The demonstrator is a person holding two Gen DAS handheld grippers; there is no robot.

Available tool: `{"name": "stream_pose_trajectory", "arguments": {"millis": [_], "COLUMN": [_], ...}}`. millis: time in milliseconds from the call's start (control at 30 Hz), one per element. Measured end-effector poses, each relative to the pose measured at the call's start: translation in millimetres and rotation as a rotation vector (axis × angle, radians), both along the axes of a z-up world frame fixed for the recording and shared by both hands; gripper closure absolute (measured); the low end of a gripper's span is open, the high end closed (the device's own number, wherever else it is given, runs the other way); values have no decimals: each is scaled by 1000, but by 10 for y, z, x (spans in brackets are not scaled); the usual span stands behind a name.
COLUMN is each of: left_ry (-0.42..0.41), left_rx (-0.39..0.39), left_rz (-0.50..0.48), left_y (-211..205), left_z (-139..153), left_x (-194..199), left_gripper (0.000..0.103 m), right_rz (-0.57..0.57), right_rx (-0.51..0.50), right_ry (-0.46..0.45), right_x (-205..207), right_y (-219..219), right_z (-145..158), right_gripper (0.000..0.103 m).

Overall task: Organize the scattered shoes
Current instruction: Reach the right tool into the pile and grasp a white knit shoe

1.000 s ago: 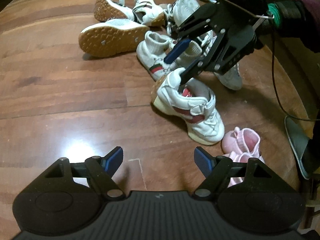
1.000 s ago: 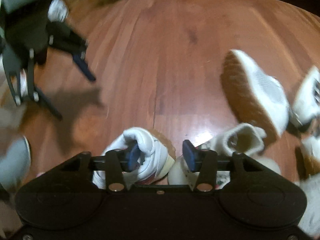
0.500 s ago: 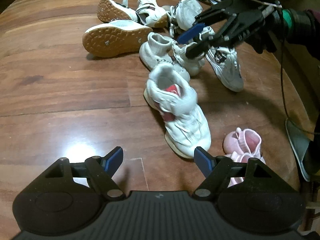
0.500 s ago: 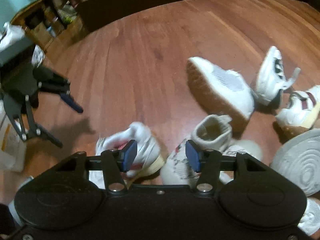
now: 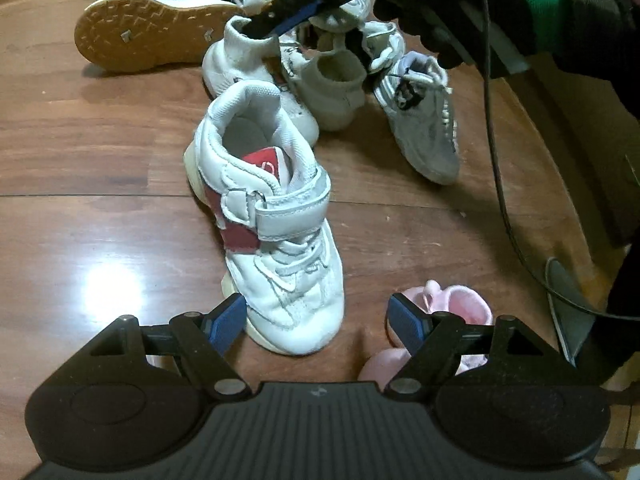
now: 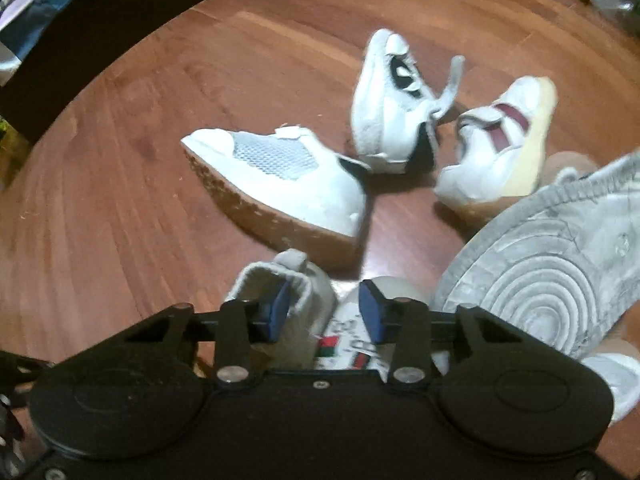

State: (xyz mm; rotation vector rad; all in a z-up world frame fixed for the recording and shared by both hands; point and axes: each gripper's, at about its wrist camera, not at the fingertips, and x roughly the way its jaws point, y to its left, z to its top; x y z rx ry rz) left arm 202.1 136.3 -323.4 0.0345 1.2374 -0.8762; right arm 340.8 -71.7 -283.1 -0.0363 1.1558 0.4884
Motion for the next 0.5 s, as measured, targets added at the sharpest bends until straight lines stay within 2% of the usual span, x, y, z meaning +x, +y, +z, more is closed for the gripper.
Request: {"name": "stream_pose_trajectory", "arguments": {"millis": [133, 267, 300, 333, 400, 500], "left_ry": [13, 35, 44, 56, 65, 59], "left_rx": [-4, -18, -24, -30, -52, -65], "left_rz": [53, 58, 59, 51, 30, -2], "left_y": [71, 16, -6, -41, -95, -184], "left_z": [-37, -66, -70, -70, -57, -25], "left_x": [84, 91, 89, 79, 56, 9], "left_gripper": [25, 25, 25, 25, 25, 25], "right_rz": [66, 64, 57, 51, 42, 44], "right_rx": [-54, -85, -78, -71, -49, 1], "right_ry": [-11, -16, -17, -19, -23, -78], "right_x": [14, 40, 43, 46, 50, -7], "right_y": [142, 163, 155, 147, 126, 71], "right_z": [-57, -164, -164, -164, -149, 0], "right_gripper": [64, 64, 80, 87, 91, 92]}}
